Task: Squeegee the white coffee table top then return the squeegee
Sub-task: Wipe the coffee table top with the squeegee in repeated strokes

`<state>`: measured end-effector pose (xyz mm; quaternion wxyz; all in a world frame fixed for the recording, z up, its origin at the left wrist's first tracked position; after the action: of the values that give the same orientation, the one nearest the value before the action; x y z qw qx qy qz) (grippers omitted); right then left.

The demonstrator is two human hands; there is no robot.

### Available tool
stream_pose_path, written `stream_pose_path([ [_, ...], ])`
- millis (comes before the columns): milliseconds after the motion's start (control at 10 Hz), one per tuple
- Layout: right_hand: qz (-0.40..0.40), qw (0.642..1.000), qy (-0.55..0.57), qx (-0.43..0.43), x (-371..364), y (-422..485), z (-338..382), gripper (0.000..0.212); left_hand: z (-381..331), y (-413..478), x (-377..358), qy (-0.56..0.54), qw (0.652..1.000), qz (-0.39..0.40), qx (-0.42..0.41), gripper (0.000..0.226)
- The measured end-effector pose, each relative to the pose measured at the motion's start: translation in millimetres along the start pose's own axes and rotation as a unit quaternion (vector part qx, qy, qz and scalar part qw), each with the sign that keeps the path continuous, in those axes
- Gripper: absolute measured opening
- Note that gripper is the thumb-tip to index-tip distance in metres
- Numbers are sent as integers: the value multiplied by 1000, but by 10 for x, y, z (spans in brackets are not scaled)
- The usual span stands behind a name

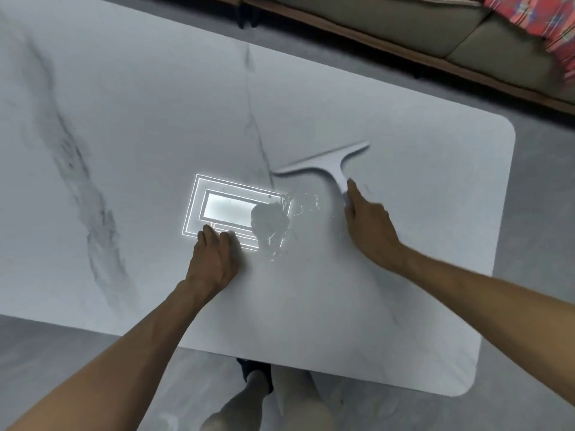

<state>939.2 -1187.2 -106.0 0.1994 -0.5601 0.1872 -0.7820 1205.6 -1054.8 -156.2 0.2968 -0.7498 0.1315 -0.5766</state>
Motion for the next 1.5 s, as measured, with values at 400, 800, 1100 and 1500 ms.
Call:
stream_pose_path([
  [400, 3, 999, 44, -27, 301, -582, -76, 44, 322, -395, -15, -302, 952, -5, 44, 26],
  [800, -25, 1000, 8, 14, -760, -431, 824, 43, 884, -950, -589, -209, 975, -25, 72, 17],
  [1100, 98, 972, -183, 106, -621, -1756, -629, 51, 778, -1052, -901, -194, 979, -9, 63, 25],
  [1500, 161, 873, -240, 393, -1421, -1535, 929, 44, 1217, -1464, -857, -277, 929, -130, 207, 10],
])
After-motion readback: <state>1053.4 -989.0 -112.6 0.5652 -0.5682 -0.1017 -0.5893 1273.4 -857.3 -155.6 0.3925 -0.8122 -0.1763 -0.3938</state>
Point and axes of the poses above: each hand's wrist, its own y-axis towards the middle knuckle, its own x-axis out of the back of the hand, z = x × y, the point moved 4 cm from there along y, towards the middle knuckle, and after that the axes turned 2 degrees about -x, right-handed, at the moved point
